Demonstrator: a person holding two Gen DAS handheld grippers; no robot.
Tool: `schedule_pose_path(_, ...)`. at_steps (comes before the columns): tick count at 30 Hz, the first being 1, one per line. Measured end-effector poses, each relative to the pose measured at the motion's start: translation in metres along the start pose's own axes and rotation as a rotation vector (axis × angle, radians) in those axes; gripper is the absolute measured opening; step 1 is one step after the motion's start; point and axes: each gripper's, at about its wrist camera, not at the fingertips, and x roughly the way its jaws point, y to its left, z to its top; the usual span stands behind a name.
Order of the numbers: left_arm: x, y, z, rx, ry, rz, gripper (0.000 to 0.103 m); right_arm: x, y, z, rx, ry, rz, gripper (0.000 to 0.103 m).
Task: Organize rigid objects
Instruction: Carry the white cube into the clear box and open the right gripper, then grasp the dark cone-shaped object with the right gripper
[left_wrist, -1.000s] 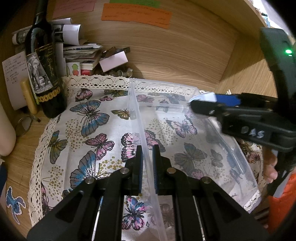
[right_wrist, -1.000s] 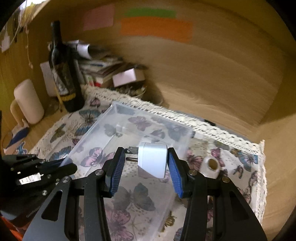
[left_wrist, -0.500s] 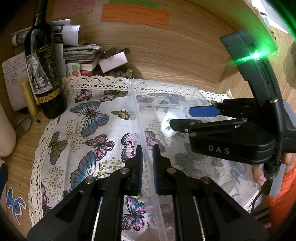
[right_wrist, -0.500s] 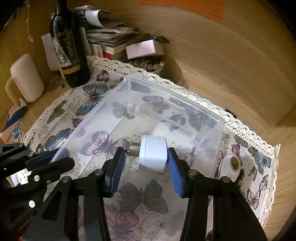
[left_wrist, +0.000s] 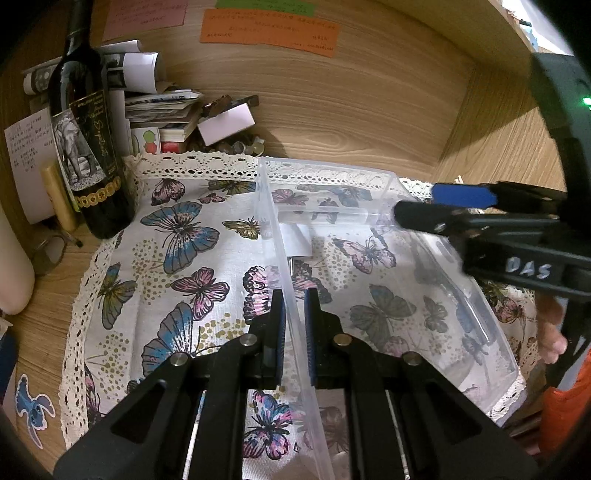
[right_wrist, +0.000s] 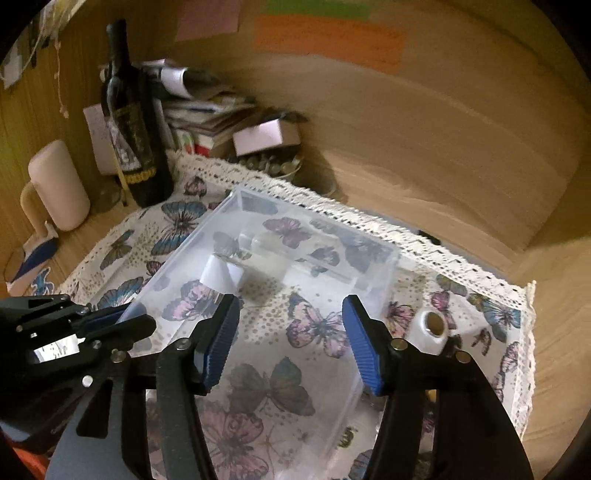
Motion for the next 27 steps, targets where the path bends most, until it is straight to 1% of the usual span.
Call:
schedule_pose_path(1, 0.000, 0.000, 0.000, -0.001, 0.000, 0.000, 0.010, -0.003, -0.002, 0.000, 0.008, -0.011, -0.007, 0.055)
schedule_pose_path(3, 0.000, 0.001, 0.000, -0.003, 0.000, 0.000, 0.010, -0.011, -0.009, -0.003, 0.032, -0.032, -0.020, 0.060)
schedule_pose_path(7, 0.000, 0.001, 0.000, -0.002, 0.001, -0.001, 0.010, -0.028, -0.022, -0.012, 0.078, -0.064, -0.061, 0.063)
schedule_pose_path(13, 0.000, -0.001, 0.000, 0.005, 0.003, 0.002, 0.010, -0.047, -0.045, -0.036, 0.164, -0.078, -0.113, 0.067)
schedule_pose_path(17, 0.001, -0.002, 0.001, 0.009, 0.005, 0.004, 0.010, -0.051, -0.060, -0.060, 0.214, -0.046, -0.148, 0.068)
schedule_pose_path(20, 0.001, -0.002, 0.001, 0.008, 0.005, 0.004, 0.010, -0.047, -0.069, -0.079, 0.243, -0.003, -0.169, 0.068)
schedule_pose_path(27, 0.000, -0.002, 0.001, 0.011, 0.006, 0.005, 0.010, -0.028, -0.077, -0.117, 0.308, 0.091, -0.142, 0.068)
